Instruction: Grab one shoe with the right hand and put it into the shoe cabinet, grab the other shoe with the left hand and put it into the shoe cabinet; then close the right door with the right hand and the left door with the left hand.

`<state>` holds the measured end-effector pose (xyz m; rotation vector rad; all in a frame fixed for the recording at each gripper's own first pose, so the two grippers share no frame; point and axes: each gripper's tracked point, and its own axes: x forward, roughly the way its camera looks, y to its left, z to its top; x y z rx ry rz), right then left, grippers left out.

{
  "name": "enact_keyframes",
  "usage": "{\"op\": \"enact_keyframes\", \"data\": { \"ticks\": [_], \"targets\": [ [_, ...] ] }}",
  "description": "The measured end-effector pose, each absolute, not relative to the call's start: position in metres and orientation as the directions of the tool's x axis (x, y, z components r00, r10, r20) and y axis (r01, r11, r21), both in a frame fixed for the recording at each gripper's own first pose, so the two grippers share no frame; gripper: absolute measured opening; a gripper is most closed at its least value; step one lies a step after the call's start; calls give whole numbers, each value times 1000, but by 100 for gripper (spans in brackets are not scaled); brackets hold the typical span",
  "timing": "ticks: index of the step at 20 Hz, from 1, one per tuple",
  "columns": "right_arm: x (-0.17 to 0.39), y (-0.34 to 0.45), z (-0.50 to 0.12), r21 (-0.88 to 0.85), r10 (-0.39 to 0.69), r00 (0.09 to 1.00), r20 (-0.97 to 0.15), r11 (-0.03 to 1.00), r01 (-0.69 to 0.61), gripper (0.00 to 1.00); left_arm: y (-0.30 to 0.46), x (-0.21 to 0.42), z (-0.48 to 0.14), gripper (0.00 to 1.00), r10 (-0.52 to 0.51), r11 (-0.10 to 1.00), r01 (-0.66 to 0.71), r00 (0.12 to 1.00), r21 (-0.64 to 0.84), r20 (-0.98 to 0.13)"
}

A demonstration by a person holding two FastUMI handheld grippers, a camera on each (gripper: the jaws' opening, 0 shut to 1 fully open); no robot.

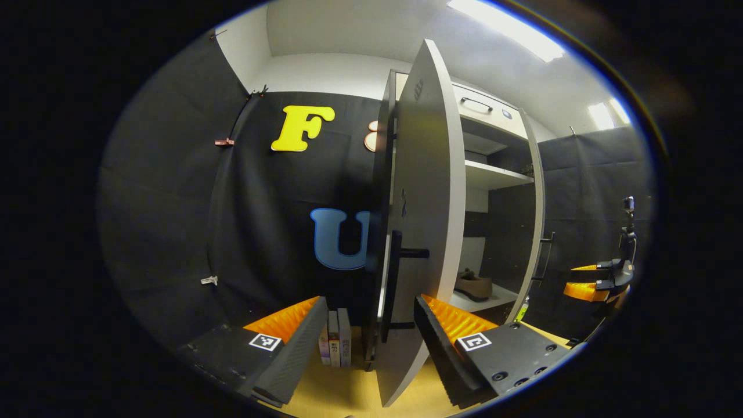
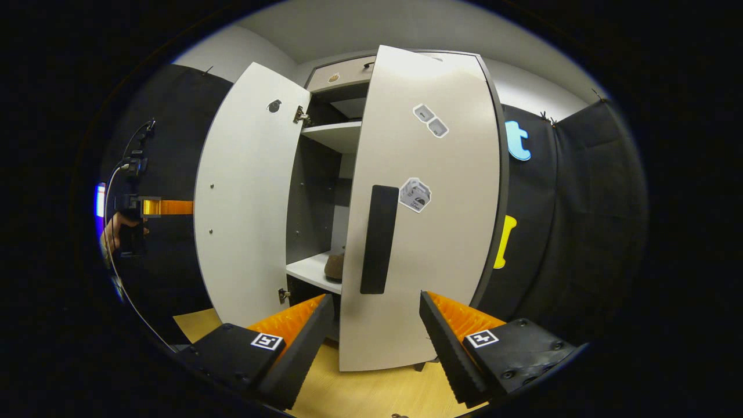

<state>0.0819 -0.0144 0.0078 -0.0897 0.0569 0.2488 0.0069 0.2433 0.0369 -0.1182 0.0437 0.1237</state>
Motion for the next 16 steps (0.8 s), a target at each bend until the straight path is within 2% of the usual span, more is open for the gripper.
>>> {"op": "enact_keyframes", "data": {
  "ticks": [7, 12, 13, 14, 16],
  "targets": [
    [76, -20, 3, -76, 217, 973, -72, 972, -222, 98, 232, 16, 37, 94, 66, 995, -70, 996, -69, -55],
    [70, -25, -1, -81, 216, 974, -72, 972, -222, 98, 185, 33, 41, 94, -29, 997, 25, 998, -76, -57],
    [71, -27, 1, -77, 215, 974, -70, 972, -220, 98, 179, 36, 42, 97, -40, 997, 36, 998, -75, -55],
    [72, -30, 1, -70, 215, 974, -66, 973, -220, 98, 175, 41, 42, 94, -47, 997, 43, 997, -71, -53],
    [71, -37, 1, -48, 214, 975, -67, 975, -217, 98, 164, 49, 43, 94, -60, 997, 57, 997, -57, -50]
  ]
}}
